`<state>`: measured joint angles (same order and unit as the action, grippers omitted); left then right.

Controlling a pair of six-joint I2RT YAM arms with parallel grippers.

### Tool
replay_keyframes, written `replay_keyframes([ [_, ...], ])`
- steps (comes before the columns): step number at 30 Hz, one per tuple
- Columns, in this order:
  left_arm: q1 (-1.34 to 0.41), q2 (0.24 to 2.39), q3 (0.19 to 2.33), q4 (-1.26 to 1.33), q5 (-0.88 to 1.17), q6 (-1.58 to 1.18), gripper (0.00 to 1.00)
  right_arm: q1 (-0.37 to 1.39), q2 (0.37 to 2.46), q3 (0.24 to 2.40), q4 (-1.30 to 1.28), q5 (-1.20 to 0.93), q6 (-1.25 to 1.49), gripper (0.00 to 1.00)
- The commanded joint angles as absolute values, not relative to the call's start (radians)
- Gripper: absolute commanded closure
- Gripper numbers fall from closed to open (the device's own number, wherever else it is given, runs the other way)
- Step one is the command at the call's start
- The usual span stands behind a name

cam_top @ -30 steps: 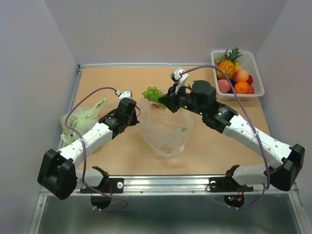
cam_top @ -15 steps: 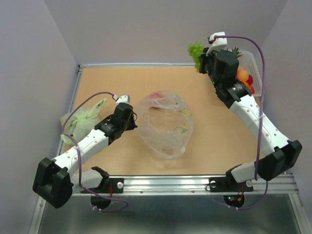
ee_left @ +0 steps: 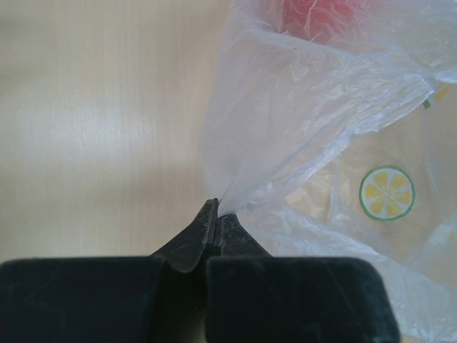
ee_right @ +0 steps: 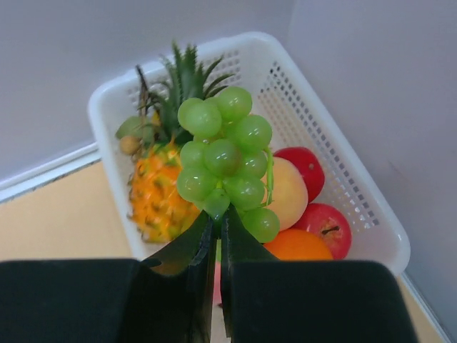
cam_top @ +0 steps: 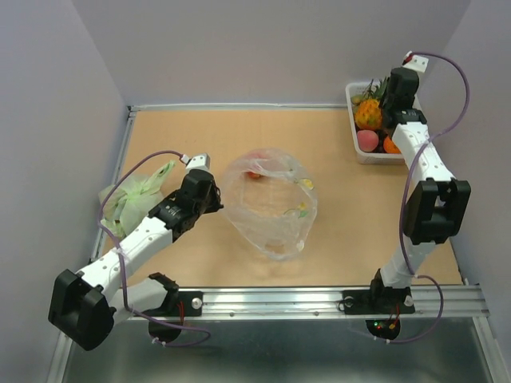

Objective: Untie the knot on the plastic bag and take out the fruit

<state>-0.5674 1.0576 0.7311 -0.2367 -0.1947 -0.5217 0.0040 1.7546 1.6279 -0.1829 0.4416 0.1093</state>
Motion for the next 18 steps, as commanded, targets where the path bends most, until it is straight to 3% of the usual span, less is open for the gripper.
replay_keyframes([
  [1, -0.566, 1.016, 0.742, -0.238, -0.206, -0.52, 1.0, -0.018, 1.828, 1.799, -0.129, 0.544, 0.144, 0.99],
  [6, -0.566, 1.005, 0.745, -0.242, -0.203, -0.523, 1.0, -0.028, 1.953, 1.949, -0.129, 0.647, 0.13, 0.98],
  [8, -0.566, 1.002, 0.744, -0.248, -0.202, -0.525, 1.0, -0.032, 2.014, 1.991, -0.129, 0.678, 0.118, 0.91],
  [11, -0.566, 0.994, 0.742, -0.255, -0.206, -0.529, 1.0, -0.041, 2.054, 2.034, -0.129, 0.693, 0.118, 0.68],
  [12, -0.566, 0.986, 0.742, -0.259, -0.212, -0.529, 1.0, -0.041, 2.063, 2.037, -0.127, 0.699, 0.12, 0.54],
  [14, -0.565, 0.977, 0.744, -0.268, -0.222, -0.532, 1.0, -0.041, 2.053, 2.017, -0.129, 0.689, 0.146, 0.4],
  [15, -0.566, 0.976, 0.744, -0.27, -0.225, -0.532, 1.0, -0.041, 2.04, 2.002, -0.127, 0.677, 0.156, 0.27],
  [17, -0.565, 0.973, 0.75, -0.275, -0.233, -0.531, 1.0, -0.041, 1.991, 1.947, -0.129, 0.62, 0.178, 0.13],
  [18, -0.565, 0.971, 0.752, -0.275, -0.235, -0.531, 1.0, -0.04, 1.973, 1.928, -0.129, 0.592, 0.181, 0.13],
])
